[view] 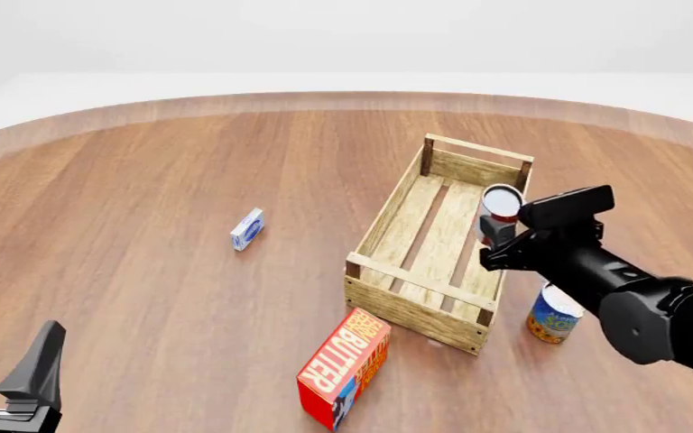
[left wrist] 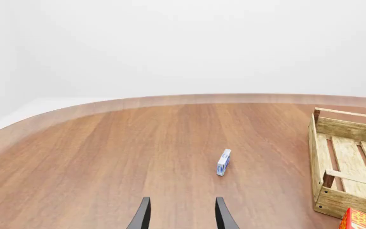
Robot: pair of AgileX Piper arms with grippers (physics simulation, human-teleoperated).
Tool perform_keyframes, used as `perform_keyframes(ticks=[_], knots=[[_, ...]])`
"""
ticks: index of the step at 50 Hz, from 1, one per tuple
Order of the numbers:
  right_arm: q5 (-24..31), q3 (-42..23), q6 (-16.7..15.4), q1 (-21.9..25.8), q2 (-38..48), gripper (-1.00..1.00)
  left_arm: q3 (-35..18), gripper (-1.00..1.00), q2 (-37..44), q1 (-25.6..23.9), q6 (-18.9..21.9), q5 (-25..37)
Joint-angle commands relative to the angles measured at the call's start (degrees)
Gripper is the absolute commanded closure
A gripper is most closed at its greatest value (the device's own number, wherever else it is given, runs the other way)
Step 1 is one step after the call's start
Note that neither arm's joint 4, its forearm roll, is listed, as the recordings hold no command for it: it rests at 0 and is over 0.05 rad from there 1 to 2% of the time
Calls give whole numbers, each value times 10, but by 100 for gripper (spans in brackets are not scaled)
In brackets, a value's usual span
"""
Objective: Pick up the tomato sauce, and put it in the wooden tray.
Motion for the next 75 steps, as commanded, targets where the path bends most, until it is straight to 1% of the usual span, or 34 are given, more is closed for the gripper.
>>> perform_keyframes(ticks=[1,28,75], knots=[[-16,-14,10,2,28,100,0,-100,0,0,0,0],[-50,-46,13,3,101,100,0,-100,0,0,0,0],[-84,-119,7,-3,217,100,0,-100,0,0,0,0]])
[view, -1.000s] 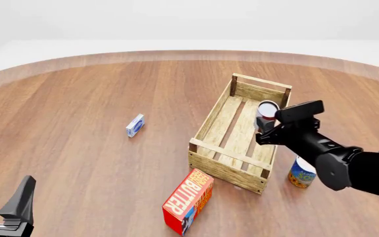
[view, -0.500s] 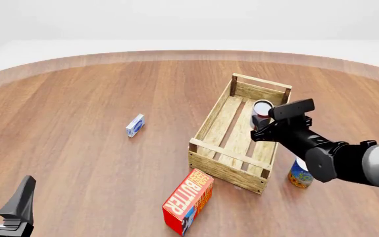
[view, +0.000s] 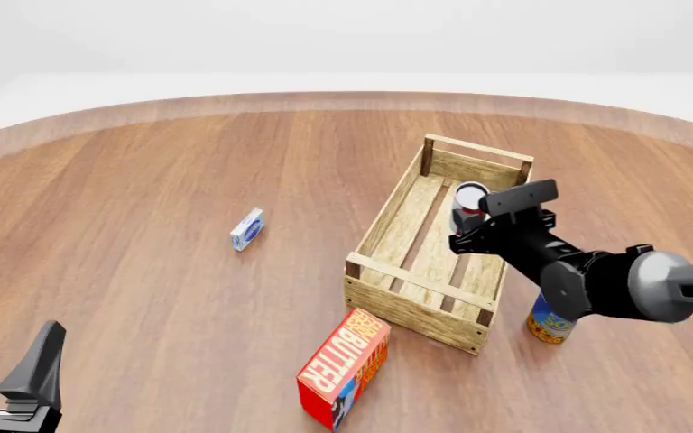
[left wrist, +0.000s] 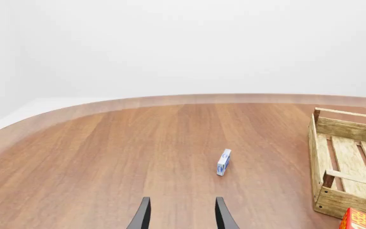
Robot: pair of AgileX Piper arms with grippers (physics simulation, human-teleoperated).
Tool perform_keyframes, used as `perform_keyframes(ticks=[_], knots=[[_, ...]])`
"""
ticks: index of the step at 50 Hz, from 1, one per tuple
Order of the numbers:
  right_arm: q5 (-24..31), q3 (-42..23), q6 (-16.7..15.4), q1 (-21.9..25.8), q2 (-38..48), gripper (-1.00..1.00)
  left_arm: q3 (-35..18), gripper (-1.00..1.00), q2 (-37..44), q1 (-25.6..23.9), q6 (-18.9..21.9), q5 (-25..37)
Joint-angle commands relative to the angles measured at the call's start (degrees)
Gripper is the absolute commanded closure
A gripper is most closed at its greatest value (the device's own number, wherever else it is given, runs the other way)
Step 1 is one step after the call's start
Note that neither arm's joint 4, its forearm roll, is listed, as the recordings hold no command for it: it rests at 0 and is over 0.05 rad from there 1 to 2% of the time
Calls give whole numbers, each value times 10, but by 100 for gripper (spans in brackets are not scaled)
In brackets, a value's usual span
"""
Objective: Pick up the tomato sauce, and put it in the wooden tray.
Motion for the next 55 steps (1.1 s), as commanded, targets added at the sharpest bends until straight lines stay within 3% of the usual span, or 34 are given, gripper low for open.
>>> perform_keyframes(ticks=[1,55], knots=[[-6,-21,8,-1,27,100,0,-100,0,0,0,0],[-41,-77,21,-12,133,100,0,-100,0,0,0,0]])
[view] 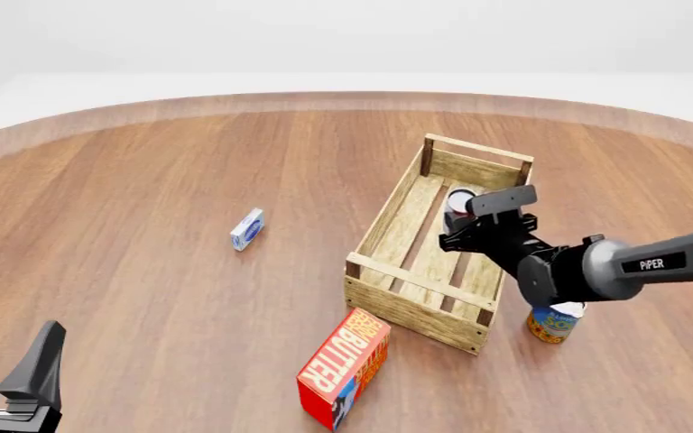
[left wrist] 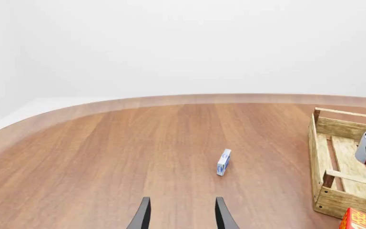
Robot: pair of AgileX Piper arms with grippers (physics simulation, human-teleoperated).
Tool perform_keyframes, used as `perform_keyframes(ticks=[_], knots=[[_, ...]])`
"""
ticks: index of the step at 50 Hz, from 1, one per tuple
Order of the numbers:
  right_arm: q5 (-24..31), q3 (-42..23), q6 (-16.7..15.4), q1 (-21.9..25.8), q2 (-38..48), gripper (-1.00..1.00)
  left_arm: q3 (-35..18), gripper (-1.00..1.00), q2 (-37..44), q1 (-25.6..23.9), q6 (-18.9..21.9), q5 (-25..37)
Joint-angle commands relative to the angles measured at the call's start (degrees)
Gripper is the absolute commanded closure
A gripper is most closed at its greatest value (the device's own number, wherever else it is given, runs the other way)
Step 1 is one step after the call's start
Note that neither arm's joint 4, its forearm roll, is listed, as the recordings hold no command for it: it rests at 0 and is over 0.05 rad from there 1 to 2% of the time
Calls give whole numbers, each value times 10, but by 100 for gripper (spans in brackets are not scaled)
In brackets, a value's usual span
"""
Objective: Pick up the tomato sauce, and put it in the wooden tray.
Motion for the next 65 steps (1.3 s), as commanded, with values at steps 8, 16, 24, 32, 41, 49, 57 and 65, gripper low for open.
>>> perform_keyframes(ticks=[8,16,24,32,41,49,57,65], knots=[[-10,-13,14,0,26,100,0,-100,0,0,0,0],[-15,-18,16,-1,38,100,0,-100,0,0,0,0],[-19,-24,17,-2,45,100,0,-100,0,0,0,0],[-15,-30,16,-3,48,100,0,-100,0,0,0,0],[-14,-34,16,-5,51,100,0,-100,0,0,0,0],[-16,-35,16,-7,55,100,0,-100,0,0,0,0],[-20,-31,21,-5,49,100,0,-100,0,0,0,0],[-20,-24,21,-9,40,-100,0,-100,0,0,0,0]])
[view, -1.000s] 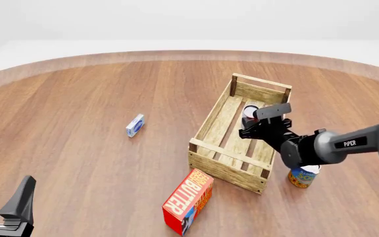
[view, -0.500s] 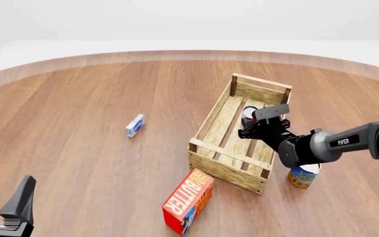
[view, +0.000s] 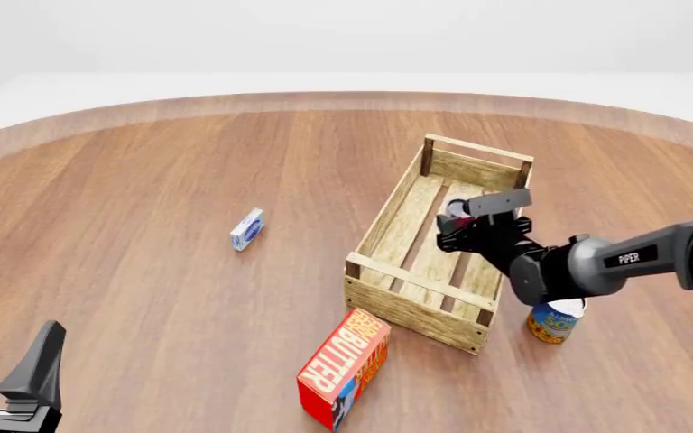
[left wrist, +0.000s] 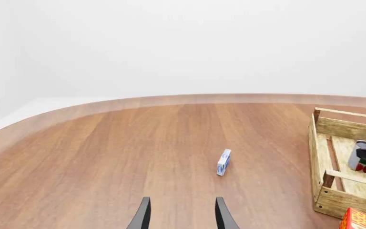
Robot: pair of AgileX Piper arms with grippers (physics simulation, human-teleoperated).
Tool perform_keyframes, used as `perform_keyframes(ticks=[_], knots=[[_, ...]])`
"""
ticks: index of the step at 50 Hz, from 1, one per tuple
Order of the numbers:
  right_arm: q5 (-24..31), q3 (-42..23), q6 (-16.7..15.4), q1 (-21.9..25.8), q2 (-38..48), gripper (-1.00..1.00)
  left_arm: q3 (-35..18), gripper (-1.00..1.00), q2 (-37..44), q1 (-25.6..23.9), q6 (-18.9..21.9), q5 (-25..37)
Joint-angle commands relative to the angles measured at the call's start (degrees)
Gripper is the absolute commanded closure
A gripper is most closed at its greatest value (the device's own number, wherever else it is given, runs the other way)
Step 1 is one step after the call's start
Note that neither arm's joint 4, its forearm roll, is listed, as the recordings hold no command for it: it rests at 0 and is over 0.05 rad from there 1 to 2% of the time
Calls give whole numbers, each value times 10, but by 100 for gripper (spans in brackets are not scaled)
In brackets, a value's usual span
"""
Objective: Pick up the tomato sauce, and put it in the wooden tray.
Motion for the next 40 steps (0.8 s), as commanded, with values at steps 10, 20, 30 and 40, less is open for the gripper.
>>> perform_keyframes(ticks=[10,20,30,40], knots=[[1,11,4,-5,-18,-100,0,-100,0,0,0,0],[5,16,2,-5,-29,-100,0,-100,0,0,0,0],[12,26,0,-4,-51,-100,0,-100,0,0,0,0],[24,41,-6,-5,-88,-100,0,-100,0,0,0,0]])
